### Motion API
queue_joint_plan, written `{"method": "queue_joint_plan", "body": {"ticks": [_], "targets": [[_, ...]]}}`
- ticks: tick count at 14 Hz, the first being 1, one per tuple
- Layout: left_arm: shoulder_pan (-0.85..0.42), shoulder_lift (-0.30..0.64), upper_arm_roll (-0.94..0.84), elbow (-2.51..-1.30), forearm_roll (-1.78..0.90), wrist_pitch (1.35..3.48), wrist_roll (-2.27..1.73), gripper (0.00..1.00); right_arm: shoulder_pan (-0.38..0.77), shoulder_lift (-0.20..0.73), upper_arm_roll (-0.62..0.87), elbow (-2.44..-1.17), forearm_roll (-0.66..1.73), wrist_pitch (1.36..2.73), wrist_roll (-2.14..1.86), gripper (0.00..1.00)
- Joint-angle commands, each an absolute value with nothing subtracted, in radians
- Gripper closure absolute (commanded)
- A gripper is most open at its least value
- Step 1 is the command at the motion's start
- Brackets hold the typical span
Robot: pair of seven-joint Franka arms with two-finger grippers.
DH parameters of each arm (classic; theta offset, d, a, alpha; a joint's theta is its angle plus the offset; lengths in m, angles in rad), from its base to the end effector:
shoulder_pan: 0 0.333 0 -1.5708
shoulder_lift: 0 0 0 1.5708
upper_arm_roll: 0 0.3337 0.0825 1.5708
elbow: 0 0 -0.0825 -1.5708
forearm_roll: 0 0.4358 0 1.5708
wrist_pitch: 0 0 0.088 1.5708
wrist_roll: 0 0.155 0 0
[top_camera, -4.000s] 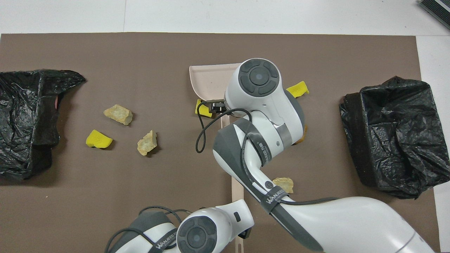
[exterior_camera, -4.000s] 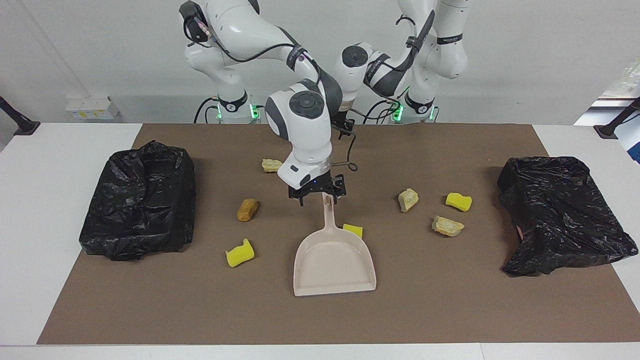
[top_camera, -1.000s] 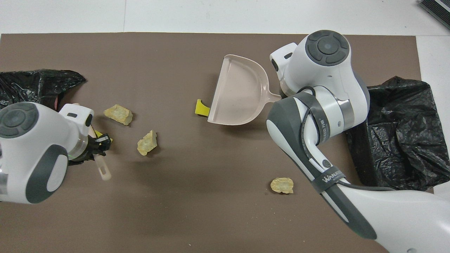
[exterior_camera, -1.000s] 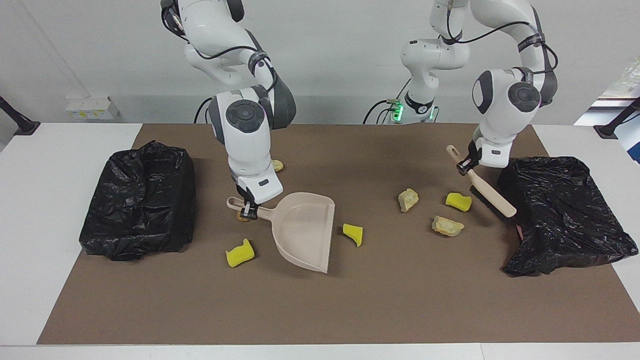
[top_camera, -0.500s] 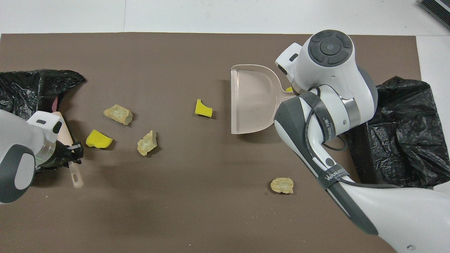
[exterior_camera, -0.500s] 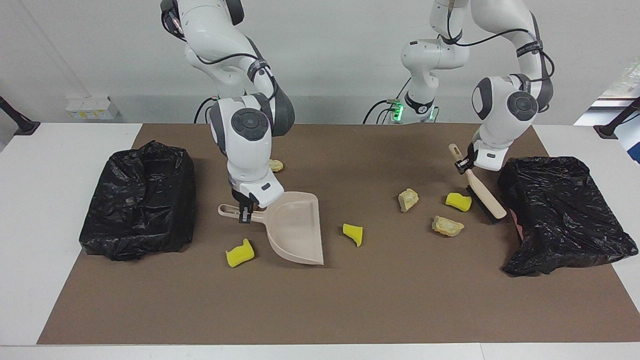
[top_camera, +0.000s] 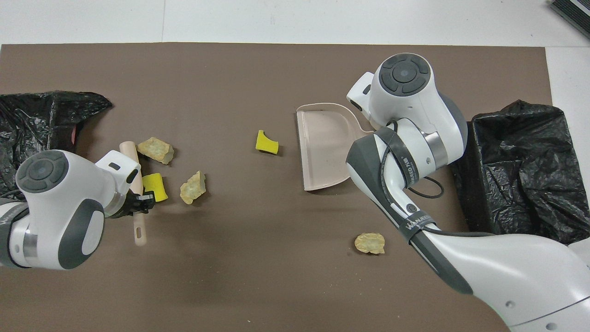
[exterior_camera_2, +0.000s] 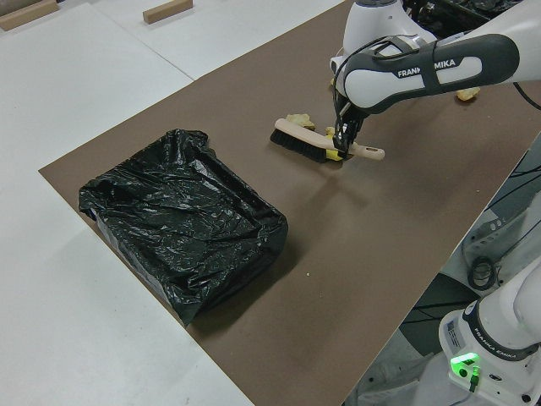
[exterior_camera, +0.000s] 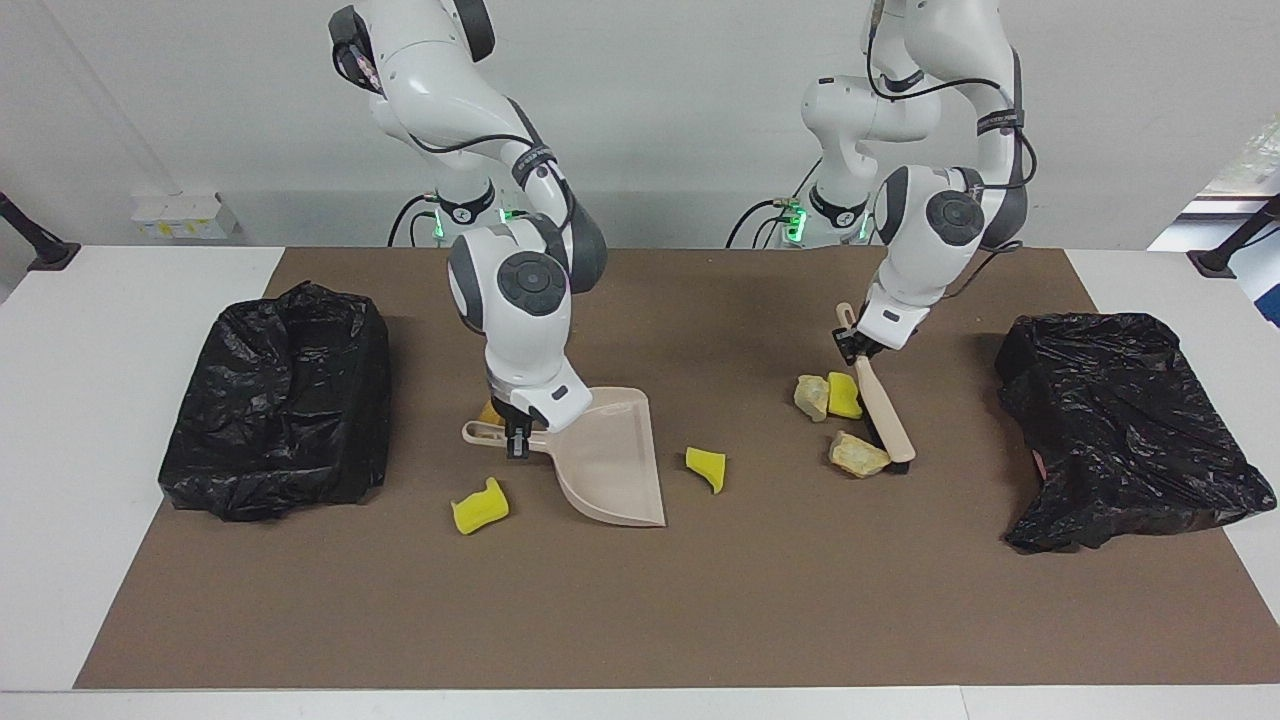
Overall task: Sweep and dump trash in bin
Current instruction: 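Sweep the sponge and chunks into the dustpan with the left gripper's brush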
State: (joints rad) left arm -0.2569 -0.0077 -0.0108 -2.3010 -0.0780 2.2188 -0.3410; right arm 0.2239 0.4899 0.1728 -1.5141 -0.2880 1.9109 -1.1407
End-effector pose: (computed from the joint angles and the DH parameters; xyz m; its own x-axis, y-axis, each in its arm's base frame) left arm 0.5172 -0.1475 0.2801 0.9885 0.1206 -0.0910 0.1237 -0.9919 0.0297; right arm 0.6957 0.2402 0.3243 -0.0576 0.9777 -0.2018 0.9983 0.0572 -0.0079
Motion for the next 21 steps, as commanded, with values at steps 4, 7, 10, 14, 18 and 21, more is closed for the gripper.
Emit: {"method": "queue_joint_plan", "body": {"ticks": [4,7,10,14,18,21], "targets": [[-0.414,0.038,0.002,-2.266,-0.221,2.279,-0.328,1.00,0.291,0.472,0.179,-1.540,-0.282,1.890,-1.089,1.00],[-0.488,0.037,-0.002,-2.257,-0.279,2.287,-0.328,1.00,0.333,0.457,0.184,-1.539,-0.282,1.815,-1.082,1.00],[-0.561,0.038,-0.002,-2.247,-0.336,2.309,-0.327,1.00,0.342,0.456,0.186,-1.536,-0.285,1.805,-1.081,1.00],[-0.624,0.069,-0.014,-2.171,-0.365,2.304,-0.318,1.00,0.341,0.457,0.186,-1.536,-0.285,1.805,-1.083,1.00],[-0.579,0.054,-0.003,-2.069,-0.426,2.277,-0.353,1.00,0.328,0.456,0.186,-1.531,-0.287,1.805,-1.106,1.00],[-0.536,0.008,0.003,-2.080,-0.420,2.191,-0.469,1.00,0.324,0.456,0.186,-1.532,-0.287,1.816,-1.185,1.00]]}}
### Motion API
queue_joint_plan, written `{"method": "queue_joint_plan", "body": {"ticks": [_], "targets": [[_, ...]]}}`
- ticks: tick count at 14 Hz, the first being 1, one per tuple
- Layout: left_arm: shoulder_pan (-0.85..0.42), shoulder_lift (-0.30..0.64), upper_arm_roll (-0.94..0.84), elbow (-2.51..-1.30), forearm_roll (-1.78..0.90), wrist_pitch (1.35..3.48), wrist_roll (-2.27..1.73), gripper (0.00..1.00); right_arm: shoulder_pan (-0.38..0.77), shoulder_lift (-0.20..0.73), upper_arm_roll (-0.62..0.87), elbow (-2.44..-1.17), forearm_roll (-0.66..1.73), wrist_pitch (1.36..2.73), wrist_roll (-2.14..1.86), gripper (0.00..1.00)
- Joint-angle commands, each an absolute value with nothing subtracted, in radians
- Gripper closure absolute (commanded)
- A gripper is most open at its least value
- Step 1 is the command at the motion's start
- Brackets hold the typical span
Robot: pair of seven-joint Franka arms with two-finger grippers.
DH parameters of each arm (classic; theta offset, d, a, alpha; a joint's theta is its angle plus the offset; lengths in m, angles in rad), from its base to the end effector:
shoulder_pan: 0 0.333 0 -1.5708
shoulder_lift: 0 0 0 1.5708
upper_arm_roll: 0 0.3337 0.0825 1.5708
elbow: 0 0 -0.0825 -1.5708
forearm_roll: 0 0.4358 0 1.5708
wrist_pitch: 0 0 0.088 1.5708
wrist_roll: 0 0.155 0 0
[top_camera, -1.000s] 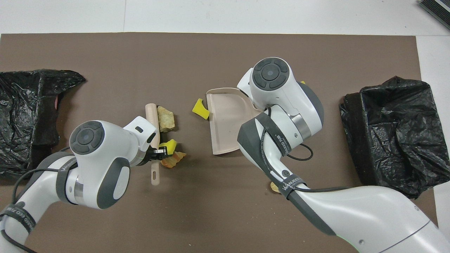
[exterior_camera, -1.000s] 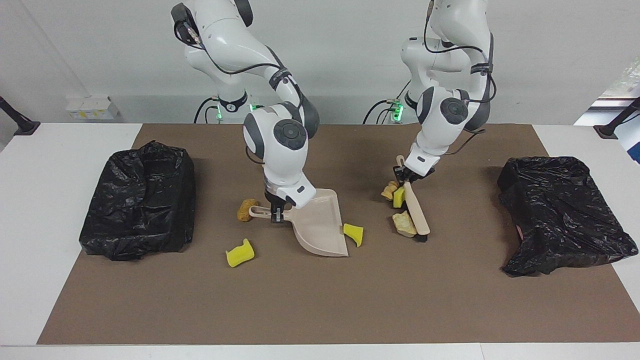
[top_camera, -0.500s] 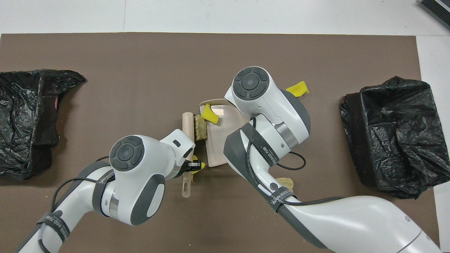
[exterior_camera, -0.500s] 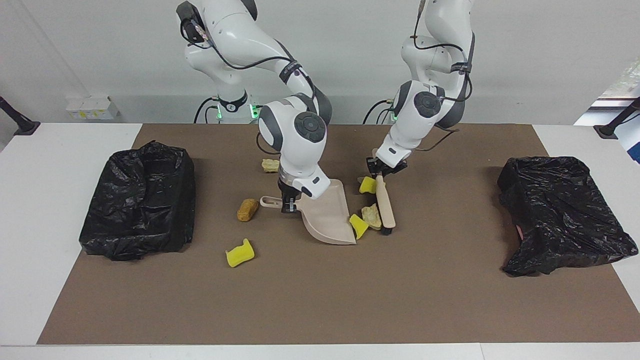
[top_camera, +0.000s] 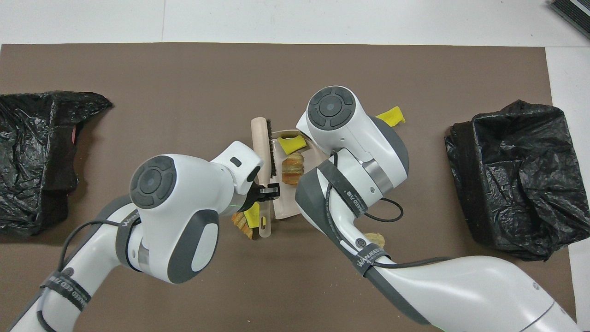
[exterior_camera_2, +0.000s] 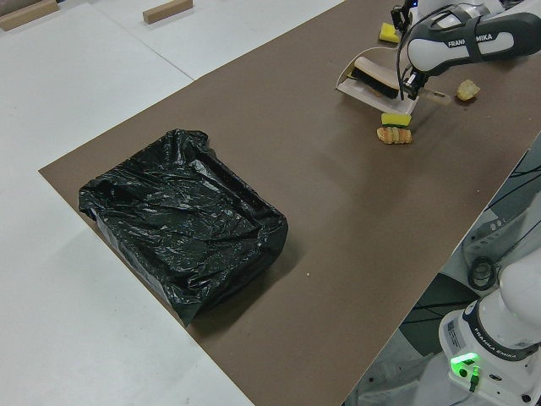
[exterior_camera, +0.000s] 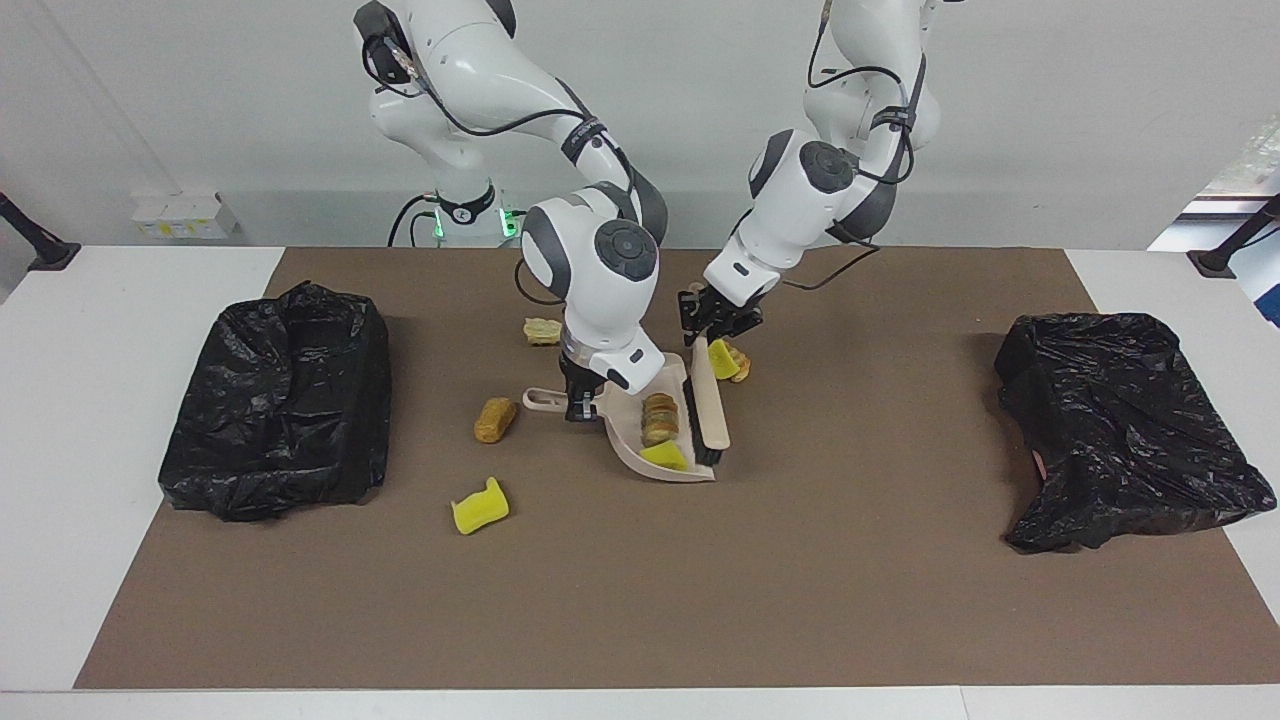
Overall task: Sweep and dump trash in bin
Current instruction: 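Sweep the sponge and chunks into the dustpan with the left gripper's brush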
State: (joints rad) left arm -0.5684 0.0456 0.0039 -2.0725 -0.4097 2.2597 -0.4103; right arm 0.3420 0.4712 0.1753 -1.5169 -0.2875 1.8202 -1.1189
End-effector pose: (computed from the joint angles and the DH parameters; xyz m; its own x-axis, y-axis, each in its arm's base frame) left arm 0.5140 -0.3555 0.3697 0.9959 0.0773 -0.0474 0.0890 -0.9325 0.3502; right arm 0.6496 0.3123 0.3306 -0.1500 0.9600 -0.2365 0.9882 0.1377 -0.0677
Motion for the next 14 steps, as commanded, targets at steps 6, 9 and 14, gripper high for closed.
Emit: {"method": "queue_joint_plan", "body": {"ticks": [6,9,14], "targets": [[-0.534,-0.080,-0.001,-2.141,-0.273,1.911,-0.939,1.00,0.324,0.445,0.187,-1.568,-0.285,1.859,-1.273,1.00],[-0.619,-0.159,-0.006,-2.261,-0.238,1.919,-1.231,1.00,0.322,0.411,0.186,-1.650,-0.284,1.930,-1.273,1.00],[-0.767,-0.143,-0.012,-2.387,-0.224,2.100,-1.301,1.00,0.324,0.407,0.186,-1.667,-0.284,1.942,-1.264,1.00]]}}
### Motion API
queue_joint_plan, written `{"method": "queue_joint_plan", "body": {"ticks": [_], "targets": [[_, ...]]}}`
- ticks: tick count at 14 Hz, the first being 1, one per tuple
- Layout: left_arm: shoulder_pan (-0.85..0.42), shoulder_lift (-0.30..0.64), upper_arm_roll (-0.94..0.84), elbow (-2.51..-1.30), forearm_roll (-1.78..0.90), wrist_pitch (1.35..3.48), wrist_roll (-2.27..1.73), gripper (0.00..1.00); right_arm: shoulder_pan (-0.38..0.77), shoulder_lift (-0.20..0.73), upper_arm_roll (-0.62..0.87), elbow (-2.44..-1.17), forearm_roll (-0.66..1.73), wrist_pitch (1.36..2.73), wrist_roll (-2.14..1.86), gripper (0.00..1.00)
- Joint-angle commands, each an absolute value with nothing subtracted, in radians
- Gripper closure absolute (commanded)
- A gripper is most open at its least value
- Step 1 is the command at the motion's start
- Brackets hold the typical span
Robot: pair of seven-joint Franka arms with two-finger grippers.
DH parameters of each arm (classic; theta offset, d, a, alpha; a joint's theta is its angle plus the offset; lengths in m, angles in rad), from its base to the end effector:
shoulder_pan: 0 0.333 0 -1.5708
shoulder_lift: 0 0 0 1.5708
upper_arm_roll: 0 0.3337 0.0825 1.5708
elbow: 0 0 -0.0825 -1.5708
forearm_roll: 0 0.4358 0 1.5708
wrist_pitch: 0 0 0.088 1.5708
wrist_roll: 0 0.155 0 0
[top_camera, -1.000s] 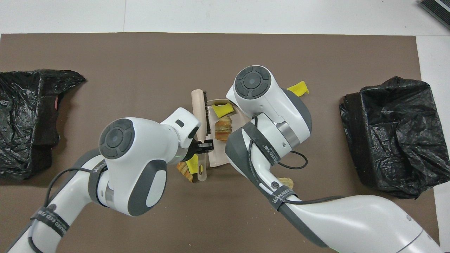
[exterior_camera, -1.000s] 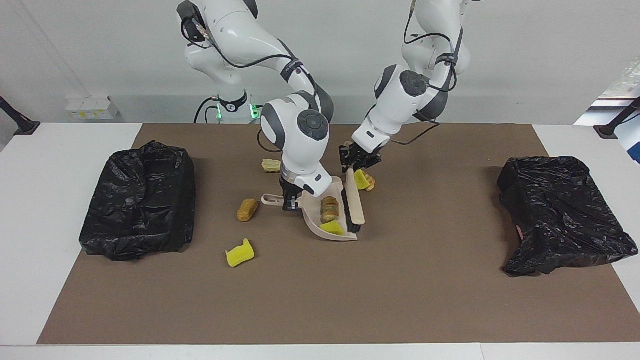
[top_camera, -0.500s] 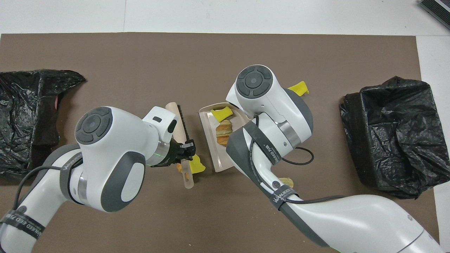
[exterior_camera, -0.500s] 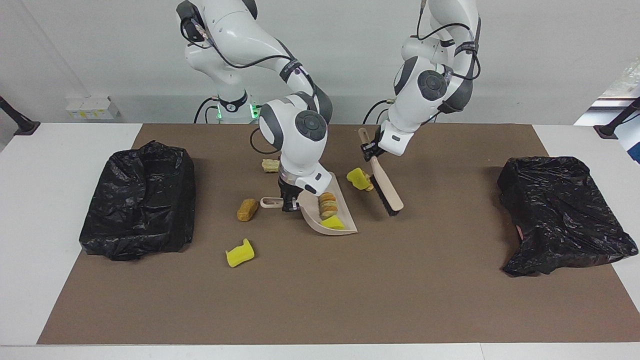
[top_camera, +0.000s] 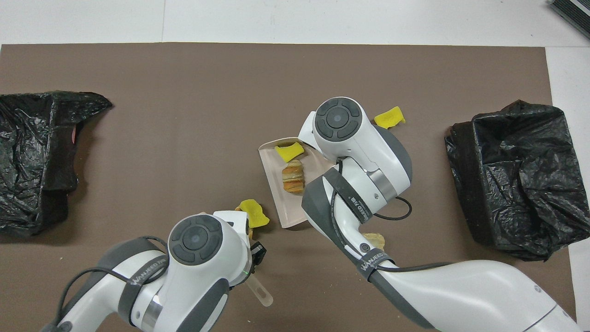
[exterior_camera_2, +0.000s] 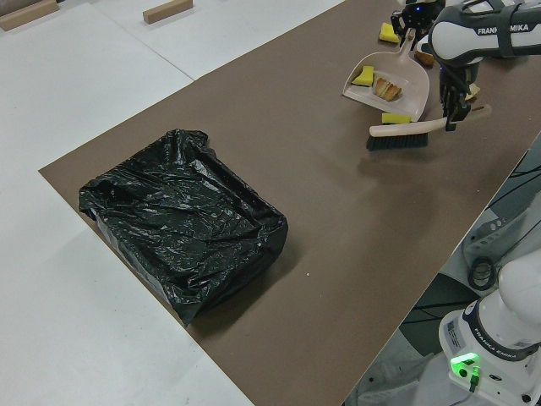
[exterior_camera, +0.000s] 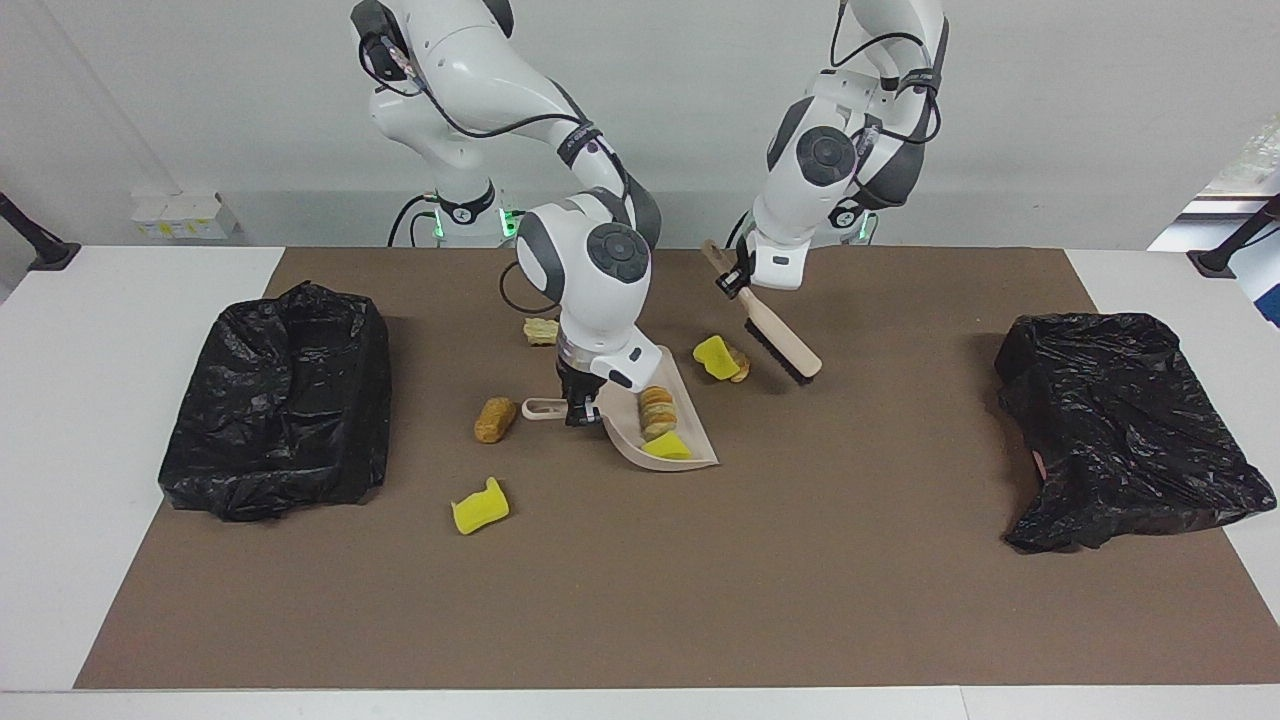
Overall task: Sweep and dump trash in bin
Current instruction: 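Sweep the sponge and chunks into the dustpan with the left gripper's brush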
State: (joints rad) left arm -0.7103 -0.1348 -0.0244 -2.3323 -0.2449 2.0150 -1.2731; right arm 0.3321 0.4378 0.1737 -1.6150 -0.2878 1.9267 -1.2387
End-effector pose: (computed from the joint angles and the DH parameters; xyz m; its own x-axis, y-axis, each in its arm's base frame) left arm 0.3534 -0.3524 0.3200 0.7542 0.6109 -0.2409 0.5997 -0.7902 -0.1265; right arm 0.6418 0.3068 0.3125 -0.2749 0.9378 -0.2122 0.9615 0.2684 -0.0592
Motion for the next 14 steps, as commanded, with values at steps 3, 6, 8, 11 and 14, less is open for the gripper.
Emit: {"method": "queue_joint_plan", "body": {"ticks": [3,6,8,11,14], "targets": [[-0.793,-0.078,-0.014,-2.376,-0.224,2.248,-1.247,1.00,0.324,0.408,0.187,-1.664,-0.284,1.942,-1.266,1.00],[-0.792,-0.052,-0.014,-2.353,-0.245,2.283,-1.018,1.00,0.324,0.408,0.186,-1.655,-0.285,1.936,-1.269,1.00],[-0.785,-0.031,-0.014,-2.326,-0.290,2.312,-0.822,1.00,0.322,0.408,0.186,-1.648,-0.284,1.931,-1.272,1.00],[-0.782,-0.023,-0.014,-2.321,-0.302,2.367,-0.547,1.00,0.307,0.403,0.187,-1.643,-0.284,1.927,-1.273,1.00],[-0.770,-0.015,-0.011,-2.321,-0.302,2.365,-0.508,1.00,0.296,0.397,0.187,-1.643,-0.282,1.928,-1.275,1.00]]}}
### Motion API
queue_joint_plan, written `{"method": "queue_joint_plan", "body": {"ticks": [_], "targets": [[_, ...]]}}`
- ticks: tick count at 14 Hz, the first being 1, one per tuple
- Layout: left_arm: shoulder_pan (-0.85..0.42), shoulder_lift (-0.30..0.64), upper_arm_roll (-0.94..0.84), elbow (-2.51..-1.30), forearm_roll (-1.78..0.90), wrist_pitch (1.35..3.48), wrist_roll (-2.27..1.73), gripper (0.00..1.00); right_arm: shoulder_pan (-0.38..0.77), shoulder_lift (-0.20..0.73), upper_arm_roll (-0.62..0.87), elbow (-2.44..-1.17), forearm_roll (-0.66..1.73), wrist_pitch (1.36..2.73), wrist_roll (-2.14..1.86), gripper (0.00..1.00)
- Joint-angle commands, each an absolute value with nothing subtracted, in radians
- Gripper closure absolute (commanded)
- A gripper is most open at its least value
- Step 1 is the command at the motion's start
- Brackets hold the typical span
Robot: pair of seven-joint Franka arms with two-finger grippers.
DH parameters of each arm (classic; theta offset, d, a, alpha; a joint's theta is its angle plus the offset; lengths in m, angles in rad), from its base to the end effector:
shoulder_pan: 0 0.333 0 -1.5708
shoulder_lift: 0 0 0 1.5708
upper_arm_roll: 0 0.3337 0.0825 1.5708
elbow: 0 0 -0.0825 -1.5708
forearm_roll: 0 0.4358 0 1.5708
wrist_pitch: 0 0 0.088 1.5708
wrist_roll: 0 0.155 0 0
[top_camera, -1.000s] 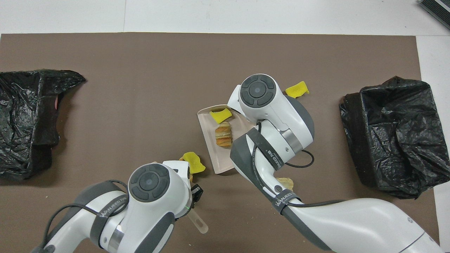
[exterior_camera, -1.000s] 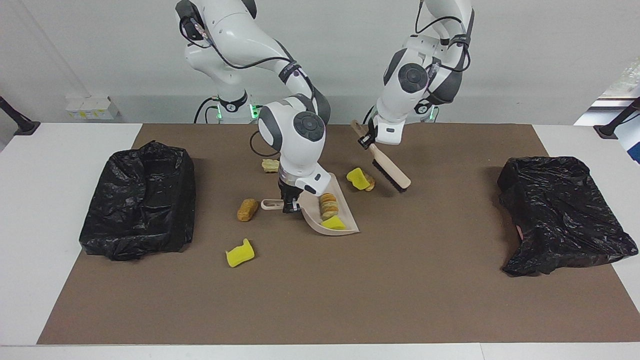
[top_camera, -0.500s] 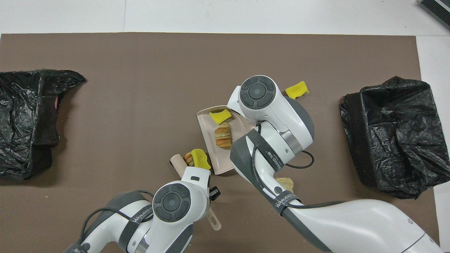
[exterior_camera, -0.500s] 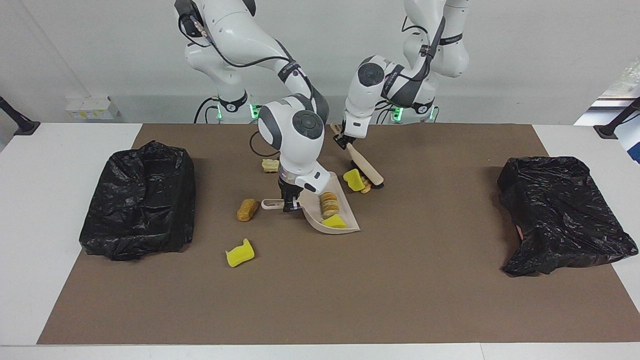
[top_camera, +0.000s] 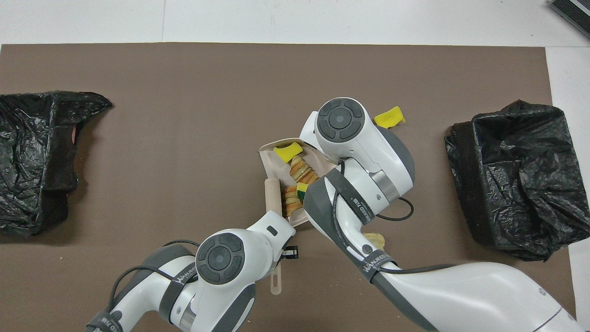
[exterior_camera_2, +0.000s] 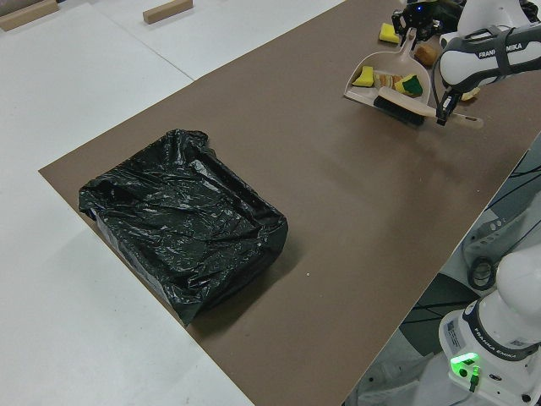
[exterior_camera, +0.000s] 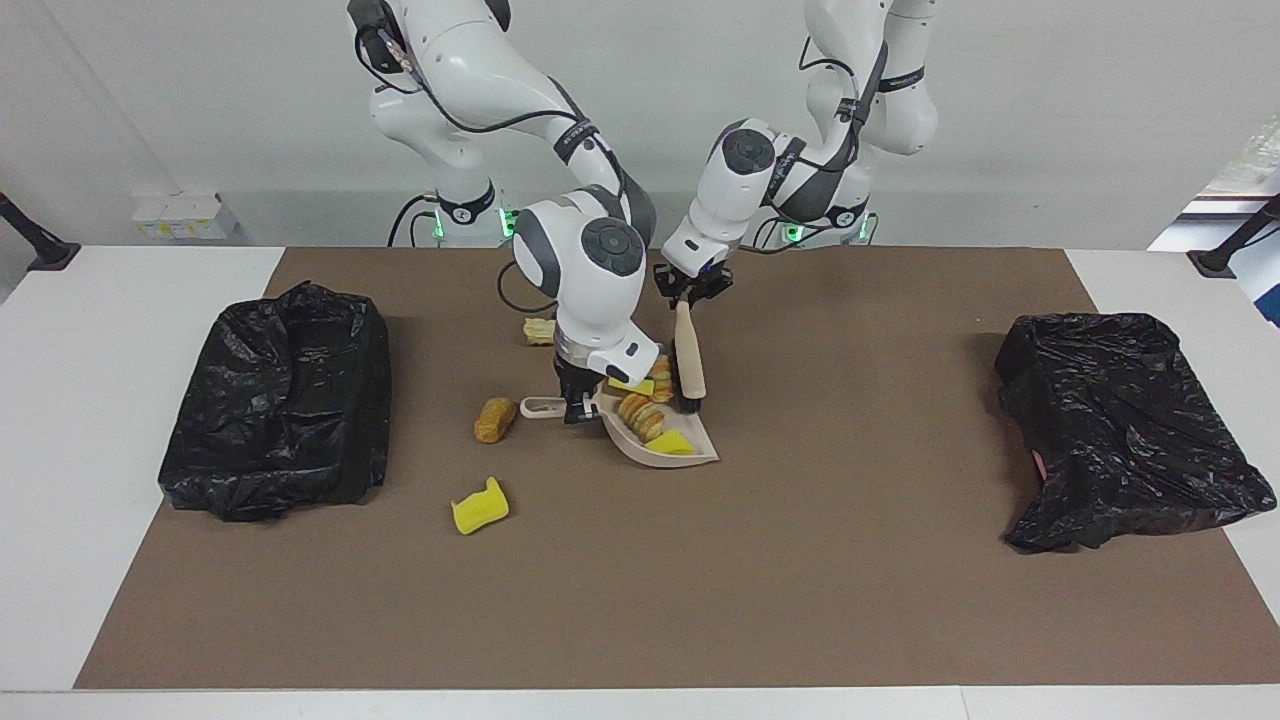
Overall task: Sweep and dump trash in bin
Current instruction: 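Sweep the sponge and chunks into the dustpan with the left gripper's brush, then carry the loaded dustpan with the right gripper toward the nearer trash bag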
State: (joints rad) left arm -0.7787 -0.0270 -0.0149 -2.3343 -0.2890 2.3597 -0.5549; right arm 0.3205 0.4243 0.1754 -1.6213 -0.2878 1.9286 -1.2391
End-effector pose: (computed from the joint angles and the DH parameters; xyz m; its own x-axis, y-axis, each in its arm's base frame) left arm 0.3755 -0.4007 0.2884 0.9953 -0.0465 -0.0850 -0.0291 -0.9803 0.1953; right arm 0.6436 0.3000 0.3191 -0.2648 0.9408 -0.2115 0.9643 0.2601 -0.0502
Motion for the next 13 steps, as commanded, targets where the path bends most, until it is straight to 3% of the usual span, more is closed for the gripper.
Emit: {"method": "queue_joint_plan", "body": {"ticks": [1,8,13], "targets": [[-0.759,-0.014,-0.011,-2.319,-0.301,2.359,-0.529,1.00,0.296,0.397,0.187,-1.635,-0.282,1.928,-1.275,1.00],[-0.676,-0.037,0.006,-2.324,-0.201,2.300,-0.603,1.00,0.160,0.356,0.186,-1.617,-0.063,1.939,-1.281,1.00],[-0.762,-0.084,-0.003,-2.353,-0.173,2.260,-0.690,1.00,0.006,0.270,0.186,-1.629,0.024,1.940,-1.426,1.00]]}}
